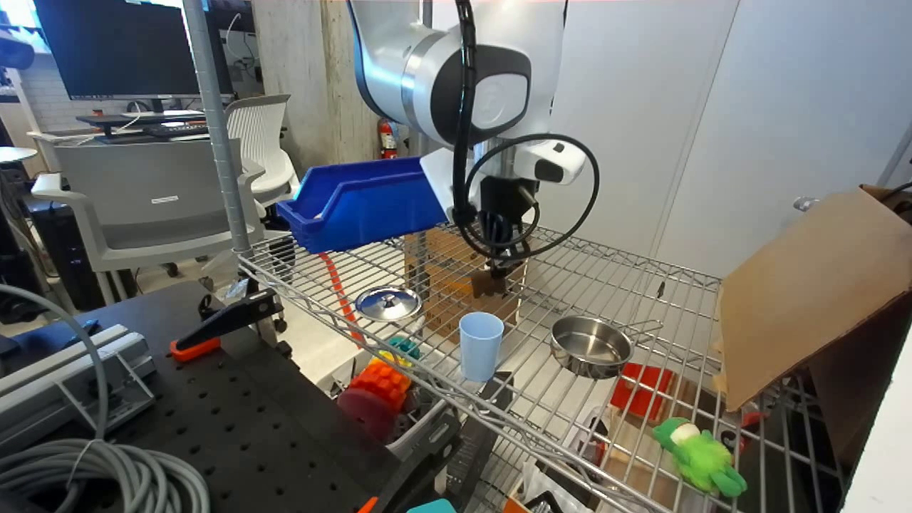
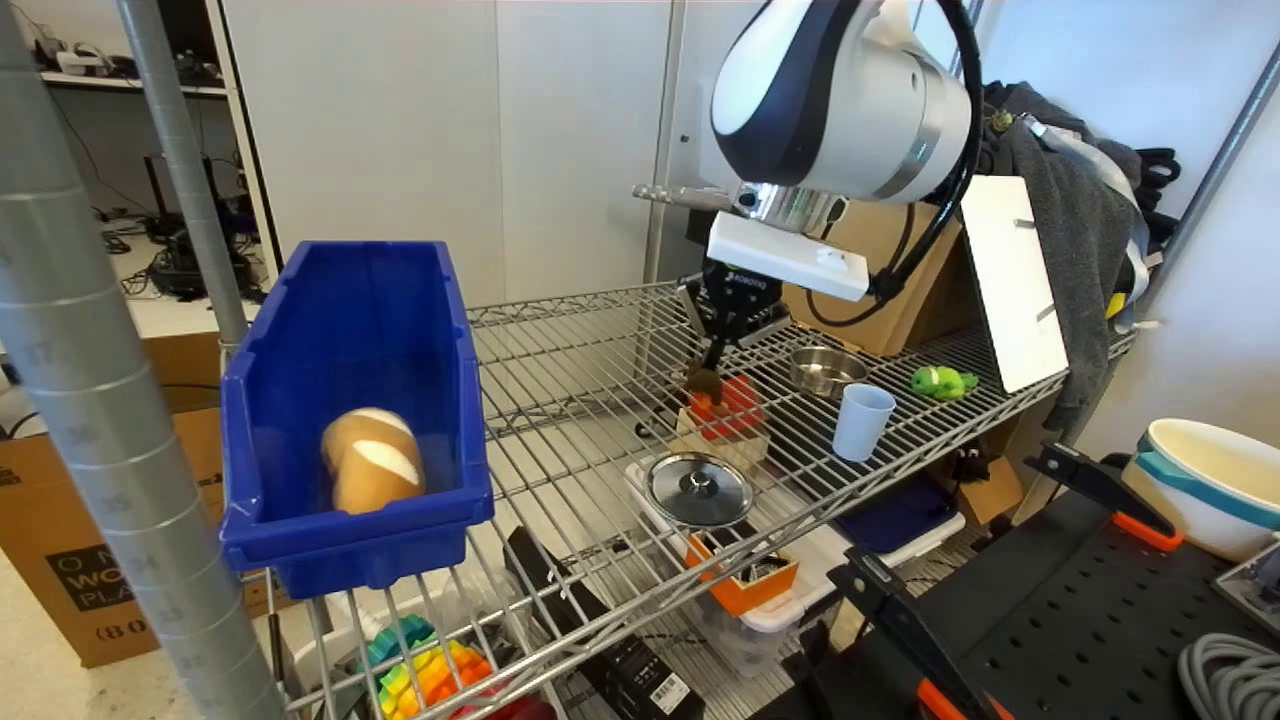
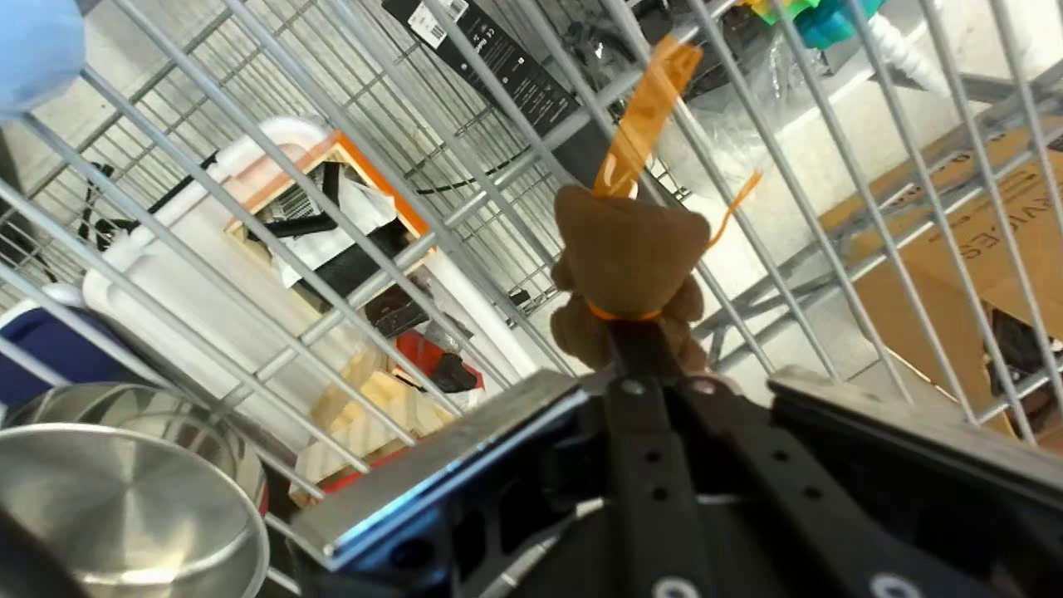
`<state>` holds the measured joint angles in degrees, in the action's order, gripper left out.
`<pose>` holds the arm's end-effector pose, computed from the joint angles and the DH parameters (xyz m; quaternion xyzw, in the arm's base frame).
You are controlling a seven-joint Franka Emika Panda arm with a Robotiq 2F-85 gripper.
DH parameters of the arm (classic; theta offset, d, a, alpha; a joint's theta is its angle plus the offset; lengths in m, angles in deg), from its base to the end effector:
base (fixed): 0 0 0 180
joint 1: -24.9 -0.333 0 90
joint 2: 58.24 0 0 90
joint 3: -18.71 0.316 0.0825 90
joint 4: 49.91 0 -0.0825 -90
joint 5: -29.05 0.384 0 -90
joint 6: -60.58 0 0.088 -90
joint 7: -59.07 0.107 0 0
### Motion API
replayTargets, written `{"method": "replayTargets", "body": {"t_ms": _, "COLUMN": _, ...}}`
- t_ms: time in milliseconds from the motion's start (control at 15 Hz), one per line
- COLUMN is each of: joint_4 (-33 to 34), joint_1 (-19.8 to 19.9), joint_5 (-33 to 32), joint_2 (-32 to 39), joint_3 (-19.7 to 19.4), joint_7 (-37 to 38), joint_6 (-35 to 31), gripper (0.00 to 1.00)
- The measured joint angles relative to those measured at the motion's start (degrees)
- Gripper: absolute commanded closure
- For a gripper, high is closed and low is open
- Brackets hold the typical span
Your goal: Pick the brown object in the pot and put it on the rack
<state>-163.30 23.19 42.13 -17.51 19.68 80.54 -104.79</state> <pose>0.6163 0.0155 0.1206 -0.9571 0.2693 -0.0854 0.0640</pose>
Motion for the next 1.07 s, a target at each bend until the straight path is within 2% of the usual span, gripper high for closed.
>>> {"method": "replayTargets", "body": {"t_ms": 67, "joint_4": -0.01, "joint_1": 0.00, "joint_5": 0.00, "joint_2": 0.87, "joint_3": 0.00, "joint_7": 0.00, "joint_6": -1.00, "gripper": 0.73}}
{"method": "replayTargets", "body": {"t_ms": 467, "joint_4": -0.43, "joint_1": -0.01, "joint_5": 0.00, "joint_2": 1.33, "joint_3": 0.27, "joint_7": 0.00, "joint_6": -2.14, "gripper": 0.32}}
{"method": "replayTargets", "body": {"t_ms": 733, "joint_4": -2.98, "joint_1": 0.08, "joint_5": 0.00, "joint_2": -2.22, "joint_3": 0.31, "joint_7": -0.03, "joint_6": -2.05, "gripper": 0.02}}
{"method": "replayTargets", "body": {"t_ms": 800, "joint_4": -4.06, "joint_1": 0.22, "joint_5": 0.01, "joint_2": -3.84, "joint_3": 0.38, "joint_7": -0.19, "joint_6": -1.88, "gripper": 0.00}}
{"method": "replayTargets", "body": {"t_ms": 867, "joint_4": -5.19, "joint_1": 0.69, "joint_5": 0.15, "joint_2": -5.65, "joint_3": 0.75, "joint_7": -0.71, "joint_6": -1.05, "gripper": 0.12}}
{"method": "replayTargets", "body": {"t_ms": 1000, "joint_4": -7.26, "joint_1": 2.80, "joint_5": 1.10, "joint_2": -9.61, "joint_3": 2.54, "joint_7": -2.66, "joint_6": 3.19, "gripper": 0.00}}
{"method": "replayTargets", "body": {"t_ms": 1067, "joint_4": -8.07, "joint_1": 3.64, "joint_5": 1.25, "joint_2": -11.19, "joint_3": 3.10, "joint_7": -3.28, "joint_6": 4.47, "gripper": 0.00}}
